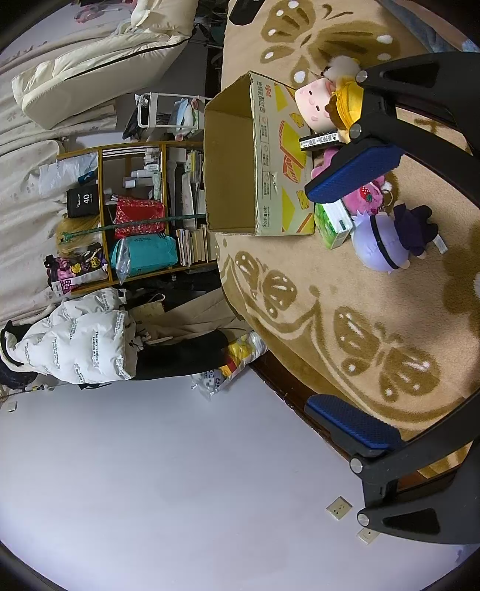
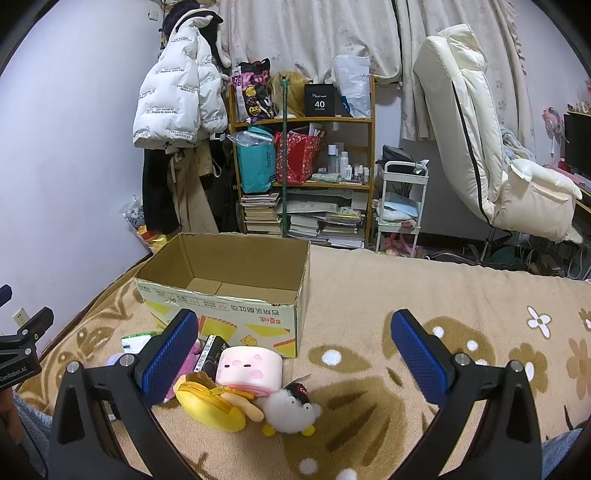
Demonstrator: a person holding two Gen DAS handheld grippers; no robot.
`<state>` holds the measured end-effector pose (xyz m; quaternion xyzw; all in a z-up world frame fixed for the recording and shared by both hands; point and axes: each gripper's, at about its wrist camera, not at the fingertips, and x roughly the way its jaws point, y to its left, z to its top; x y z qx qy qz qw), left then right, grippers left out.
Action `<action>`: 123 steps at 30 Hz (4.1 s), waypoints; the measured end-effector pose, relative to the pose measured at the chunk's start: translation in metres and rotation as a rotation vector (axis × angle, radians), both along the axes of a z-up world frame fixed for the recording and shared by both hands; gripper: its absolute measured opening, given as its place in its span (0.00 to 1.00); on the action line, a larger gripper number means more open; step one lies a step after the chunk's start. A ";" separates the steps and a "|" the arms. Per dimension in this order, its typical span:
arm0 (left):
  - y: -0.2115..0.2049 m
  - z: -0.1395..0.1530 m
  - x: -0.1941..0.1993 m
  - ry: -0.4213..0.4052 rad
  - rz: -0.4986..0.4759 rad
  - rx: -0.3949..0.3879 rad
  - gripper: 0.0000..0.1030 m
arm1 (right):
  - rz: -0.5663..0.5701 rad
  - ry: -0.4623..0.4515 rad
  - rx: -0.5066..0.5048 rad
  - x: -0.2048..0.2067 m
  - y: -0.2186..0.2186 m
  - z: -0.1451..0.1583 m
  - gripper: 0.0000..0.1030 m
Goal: Organize soft objects
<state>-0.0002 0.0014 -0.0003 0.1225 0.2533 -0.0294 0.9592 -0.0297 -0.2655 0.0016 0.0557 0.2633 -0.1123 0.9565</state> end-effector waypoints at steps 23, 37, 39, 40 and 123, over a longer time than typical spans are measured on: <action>-0.001 -0.001 -0.004 -0.004 -0.005 -0.002 0.99 | 0.001 0.005 0.003 0.000 0.000 -0.001 1.00; -0.002 0.000 -0.004 -0.001 -0.005 0.002 0.99 | -0.001 0.007 0.004 0.000 -0.001 -0.002 1.00; -0.002 0.000 -0.004 -0.001 -0.005 0.002 0.99 | -0.001 0.007 0.004 0.000 -0.001 -0.002 1.00; -0.002 0.000 -0.003 -0.001 -0.005 0.001 0.99 | -0.002 0.007 0.004 0.000 -0.001 -0.002 1.00; -0.019 -0.106 0.084 0.596 0.006 0.075 0.99 | 0.250 0.450 -0.001 0.077 0.047 -0.079 1.00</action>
